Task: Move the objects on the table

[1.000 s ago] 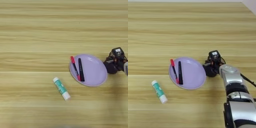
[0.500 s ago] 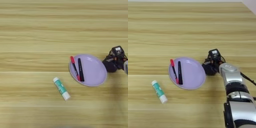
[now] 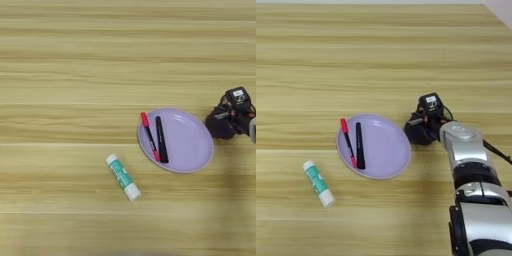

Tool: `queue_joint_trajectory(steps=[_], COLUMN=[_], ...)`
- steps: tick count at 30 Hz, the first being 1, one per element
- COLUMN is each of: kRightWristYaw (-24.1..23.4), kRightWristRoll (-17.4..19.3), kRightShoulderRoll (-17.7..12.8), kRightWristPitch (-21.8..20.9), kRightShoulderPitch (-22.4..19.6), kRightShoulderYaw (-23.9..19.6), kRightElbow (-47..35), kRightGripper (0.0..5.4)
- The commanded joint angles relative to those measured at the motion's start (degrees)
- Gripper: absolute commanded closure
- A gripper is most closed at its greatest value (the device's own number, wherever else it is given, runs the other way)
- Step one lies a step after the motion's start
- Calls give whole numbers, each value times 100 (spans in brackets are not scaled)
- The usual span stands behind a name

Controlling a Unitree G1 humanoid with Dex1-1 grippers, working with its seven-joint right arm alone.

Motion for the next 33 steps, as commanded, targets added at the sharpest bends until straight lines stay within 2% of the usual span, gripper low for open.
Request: queue_joint_trajectory(steps=[1,13,26,33], kRightWristYaw=[-76,-24,112,141], kRightWristRoll=[43,90,86,63], kRightShoulderRoll=[-353,-297,-53,77], kRightWristPitch=[-25,319,830,982], kRightShoulderPitch=[-367,-31,612,874], kRightShoulderYaw=[-120,-153,64,217], kRightElbow=[-460,-1438,-2928,-3357], kRightGripper=[495,495,496,496])
